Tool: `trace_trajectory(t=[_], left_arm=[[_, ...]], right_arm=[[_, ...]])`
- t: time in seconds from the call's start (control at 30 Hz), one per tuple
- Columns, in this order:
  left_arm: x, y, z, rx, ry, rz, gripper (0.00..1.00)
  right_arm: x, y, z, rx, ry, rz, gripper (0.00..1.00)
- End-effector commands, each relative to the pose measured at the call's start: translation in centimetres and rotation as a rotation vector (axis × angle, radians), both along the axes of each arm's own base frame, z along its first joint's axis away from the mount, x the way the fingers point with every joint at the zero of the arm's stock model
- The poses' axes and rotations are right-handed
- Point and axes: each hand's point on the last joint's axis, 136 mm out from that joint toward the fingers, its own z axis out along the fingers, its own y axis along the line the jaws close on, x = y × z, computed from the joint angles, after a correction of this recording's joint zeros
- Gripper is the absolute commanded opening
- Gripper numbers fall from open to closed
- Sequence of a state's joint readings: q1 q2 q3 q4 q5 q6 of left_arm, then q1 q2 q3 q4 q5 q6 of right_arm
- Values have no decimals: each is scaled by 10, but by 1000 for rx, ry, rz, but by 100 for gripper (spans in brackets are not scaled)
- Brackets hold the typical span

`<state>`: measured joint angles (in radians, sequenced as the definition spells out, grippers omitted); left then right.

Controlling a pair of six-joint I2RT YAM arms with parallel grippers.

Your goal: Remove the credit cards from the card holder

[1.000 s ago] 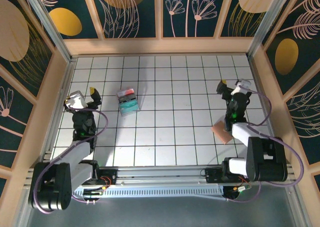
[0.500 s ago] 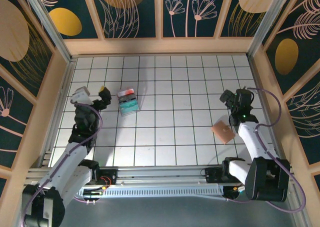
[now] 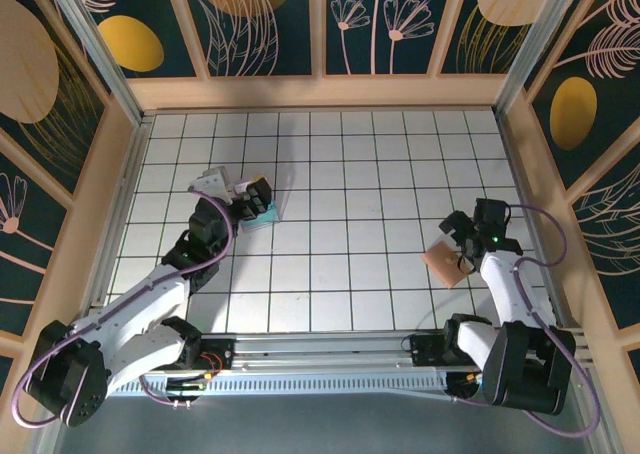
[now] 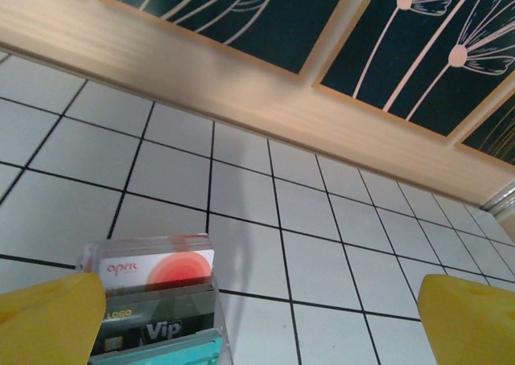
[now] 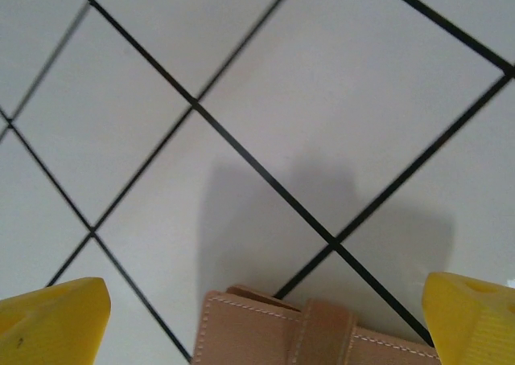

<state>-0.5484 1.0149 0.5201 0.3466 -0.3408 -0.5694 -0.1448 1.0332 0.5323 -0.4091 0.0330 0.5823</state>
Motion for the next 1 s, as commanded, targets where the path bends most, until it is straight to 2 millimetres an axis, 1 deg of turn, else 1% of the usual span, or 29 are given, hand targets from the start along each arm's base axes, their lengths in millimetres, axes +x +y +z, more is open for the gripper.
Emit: trace_trajectory(t=[0.0,0.07,0.1,0.17,0.27,0.47,0.6,0.8,0.87,0.97], left_arm=[[4,-5,11,-74,-16,0,99],[5,-5,12,-81,-16,9,99],[6,-5,13,-83,-18,9,99],[8,-6,14,-81,-16,11,99],[13,-8,10,-62,7,14,99],[20,-13,1,-41,48,13,99],[25,-21,0,-31,54,-13,99],[33,-33,3,-47,53,-47,99],[35,-36,5,-61,48,-59,99],[36,-40,7,-77,43,-72,99]], right_arm=[[-23,2,-25,61,100,-69,99],[-26,2,-29,73,105,-91,99],[-27,8,-31,105,108,-78,99],[-30,12,-35,126,117,-79,99],[-32,21,-40,176,125,-58,99],[-36,53,-45,314,121,15,97],[-31,74,-37,331,109,84,96],[-20,116,-31,345,104,202,93],[-18,119,-30,323,115,216,92],[-15,109,-25,252,116,210,91]])
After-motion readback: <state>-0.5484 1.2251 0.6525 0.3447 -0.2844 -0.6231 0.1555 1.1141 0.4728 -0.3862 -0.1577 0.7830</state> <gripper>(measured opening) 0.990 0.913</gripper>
